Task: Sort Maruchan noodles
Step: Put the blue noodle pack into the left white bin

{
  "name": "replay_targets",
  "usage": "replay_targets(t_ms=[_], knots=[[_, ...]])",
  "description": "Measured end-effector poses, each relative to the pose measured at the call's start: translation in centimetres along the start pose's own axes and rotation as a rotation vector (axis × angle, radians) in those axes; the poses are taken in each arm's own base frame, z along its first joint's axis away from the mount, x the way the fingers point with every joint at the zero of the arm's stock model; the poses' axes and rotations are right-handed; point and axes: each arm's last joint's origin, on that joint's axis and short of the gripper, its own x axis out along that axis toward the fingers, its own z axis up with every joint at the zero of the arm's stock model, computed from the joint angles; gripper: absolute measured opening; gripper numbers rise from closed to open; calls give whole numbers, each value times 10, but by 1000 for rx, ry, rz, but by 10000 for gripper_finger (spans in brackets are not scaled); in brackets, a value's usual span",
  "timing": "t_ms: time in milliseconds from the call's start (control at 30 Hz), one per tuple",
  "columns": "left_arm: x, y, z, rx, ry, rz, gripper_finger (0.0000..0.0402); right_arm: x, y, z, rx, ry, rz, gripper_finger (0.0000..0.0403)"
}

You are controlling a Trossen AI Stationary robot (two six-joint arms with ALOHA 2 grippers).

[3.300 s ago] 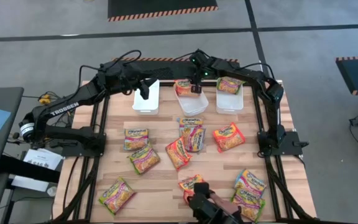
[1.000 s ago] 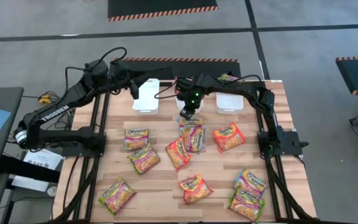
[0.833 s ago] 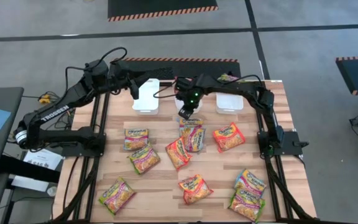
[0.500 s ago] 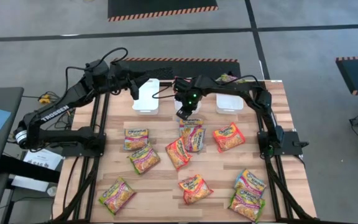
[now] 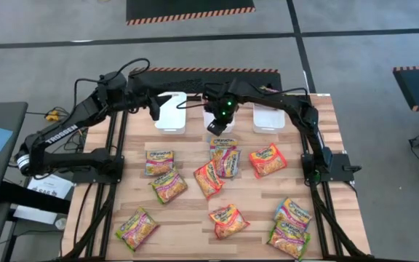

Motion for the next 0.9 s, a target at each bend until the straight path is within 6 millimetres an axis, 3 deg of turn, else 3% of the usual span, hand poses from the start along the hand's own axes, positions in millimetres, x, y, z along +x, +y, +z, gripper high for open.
replay_targets(t_ms=[300, 467, 733, 900], knots=[[-23, -4, 6, 14, -51, -45, 162, -17, 22, -21, -1, 179, -27, 120], [-29, -4, 1, 9, -5, -40, 162, -32, 41, -38, -29, 193, -94, 120], [-30, -4, -4, 2, 56, -58, 162, -85, 76, -71, -32, -7, -228, 120], [-31, -4, -5, 2, 61, -70, 162, -120, 81, -104, 30, -141, -305, 120]])
